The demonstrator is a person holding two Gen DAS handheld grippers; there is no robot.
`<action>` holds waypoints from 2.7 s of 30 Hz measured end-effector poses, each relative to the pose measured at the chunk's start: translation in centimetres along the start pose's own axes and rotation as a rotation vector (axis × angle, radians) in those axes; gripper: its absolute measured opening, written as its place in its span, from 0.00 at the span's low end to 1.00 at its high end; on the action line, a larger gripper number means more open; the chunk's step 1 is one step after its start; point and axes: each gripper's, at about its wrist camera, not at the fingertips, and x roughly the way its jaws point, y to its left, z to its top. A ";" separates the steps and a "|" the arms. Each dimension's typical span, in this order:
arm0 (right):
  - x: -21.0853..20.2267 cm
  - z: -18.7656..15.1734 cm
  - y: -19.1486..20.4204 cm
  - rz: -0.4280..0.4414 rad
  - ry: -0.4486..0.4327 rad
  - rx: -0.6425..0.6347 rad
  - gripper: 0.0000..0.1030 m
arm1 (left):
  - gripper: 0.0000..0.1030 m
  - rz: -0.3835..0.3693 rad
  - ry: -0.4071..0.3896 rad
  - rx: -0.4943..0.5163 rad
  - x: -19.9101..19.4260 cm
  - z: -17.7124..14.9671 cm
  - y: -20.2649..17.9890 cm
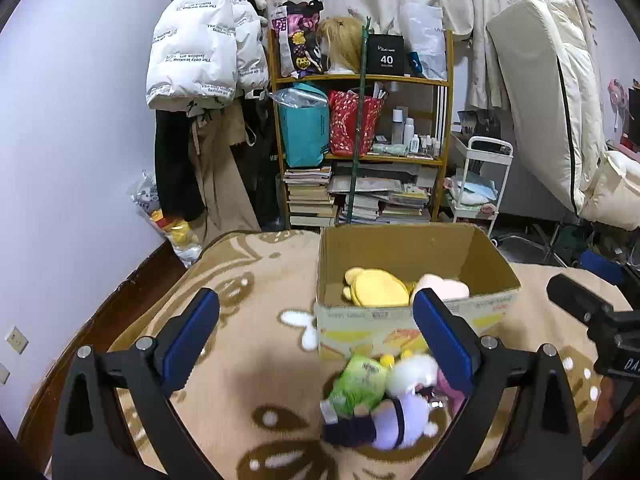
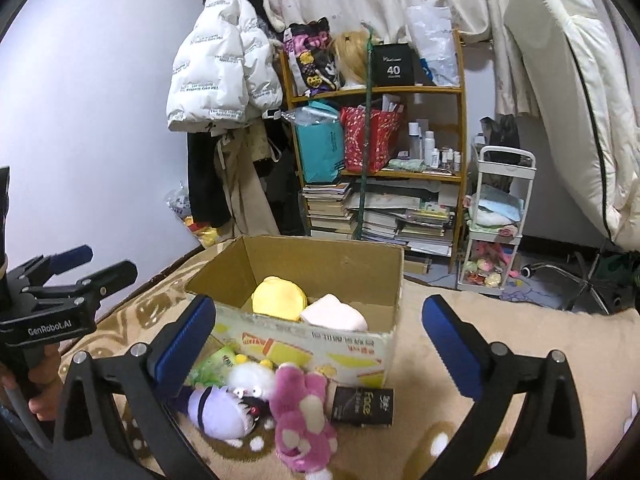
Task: Organize soft objects
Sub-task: 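Move both tools back toward the remaining toys beside the box, then lower the left tool onto the white-haired doll while the right tool grips the pink bear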
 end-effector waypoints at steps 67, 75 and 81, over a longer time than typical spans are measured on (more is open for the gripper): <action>11.1 -7.8 -0.4 0.045 0.451 0.093 0.79 | 0.94 -0.091 0.523 0.140 11.5 -8.7 -6.9; 12.0 -8.8 -1.0 0.072 0.507 0.126 0.61 | 0.94 -0.095 0.541 0.138 12.1 -9.1 -6.7; 12.1 -9.4 -0.7 0.091 0.547 0.134 0.50 | 0.83 -0.104 0.531 0.145 11.7 -9.3 -6.9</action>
